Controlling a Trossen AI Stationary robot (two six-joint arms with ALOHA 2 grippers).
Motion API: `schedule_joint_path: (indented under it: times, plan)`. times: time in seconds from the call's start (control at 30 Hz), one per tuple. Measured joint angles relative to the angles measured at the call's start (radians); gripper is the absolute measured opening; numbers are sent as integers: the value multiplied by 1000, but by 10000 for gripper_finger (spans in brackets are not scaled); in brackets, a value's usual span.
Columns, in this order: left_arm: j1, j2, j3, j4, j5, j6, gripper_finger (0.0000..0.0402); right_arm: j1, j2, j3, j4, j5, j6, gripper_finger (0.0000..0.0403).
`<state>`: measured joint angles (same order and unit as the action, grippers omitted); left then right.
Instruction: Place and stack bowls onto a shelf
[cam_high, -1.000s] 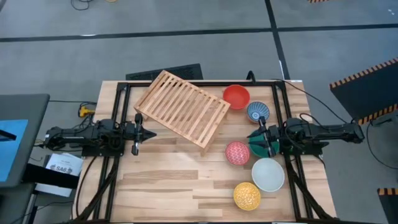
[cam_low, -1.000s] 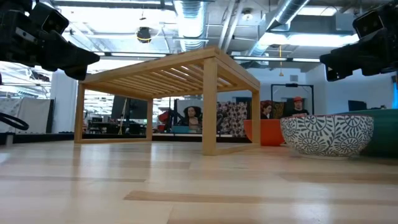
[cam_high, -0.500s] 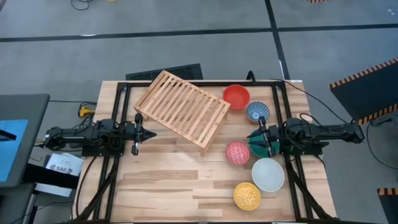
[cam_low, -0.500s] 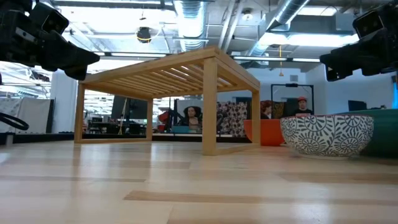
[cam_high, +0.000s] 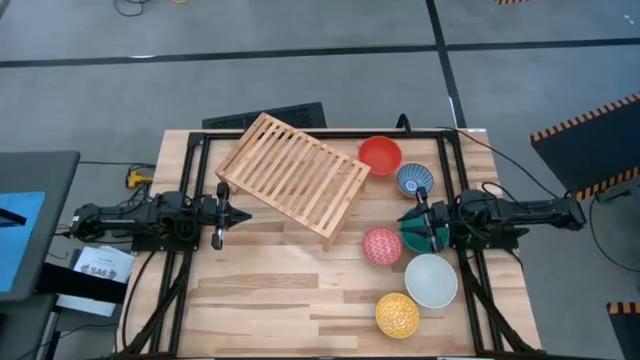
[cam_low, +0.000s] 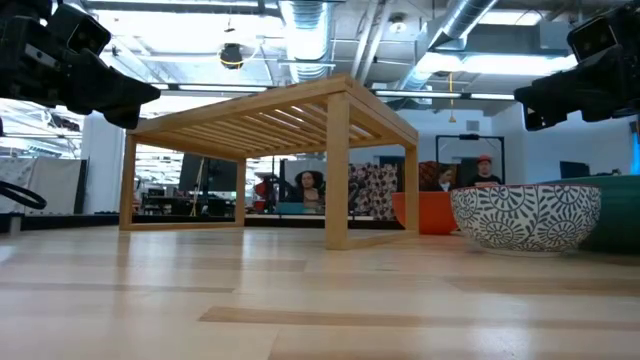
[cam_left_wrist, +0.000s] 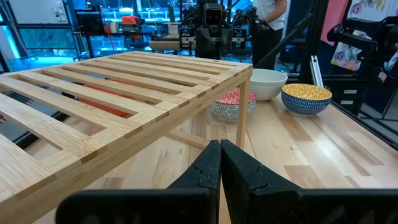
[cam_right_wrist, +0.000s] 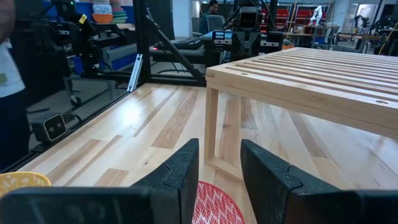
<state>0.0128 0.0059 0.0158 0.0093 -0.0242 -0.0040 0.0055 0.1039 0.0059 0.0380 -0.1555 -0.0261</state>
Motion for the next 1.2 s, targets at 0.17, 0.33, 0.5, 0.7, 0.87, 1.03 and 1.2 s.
schedule_joint_path:
  times: [0.17,0.33,0.5,0.7,0.87,1.03,1.2]
  plan:
    - [0,0,0,0,0,0,0,0,0,0,0,0,0,145]
    - [0,0,0,0,0,0,0,-6,0,0,-6,57,-122,145]
    - [0,0,0,0,0,0,0,-15,0,0,-8,79,-200,145]
    - [0,0,0,0,0,0,0,-14,0,0,-5,79,-200,145]
    - [0,0,0,0,0,0,0,-7,0,0,130,58,-112,145]
    - [0,0,0,0,0,0,0,24,2,18,587,54,225,145]
    - [0,0,0,0,0,0,0,26,2,49,945,225,308,145]
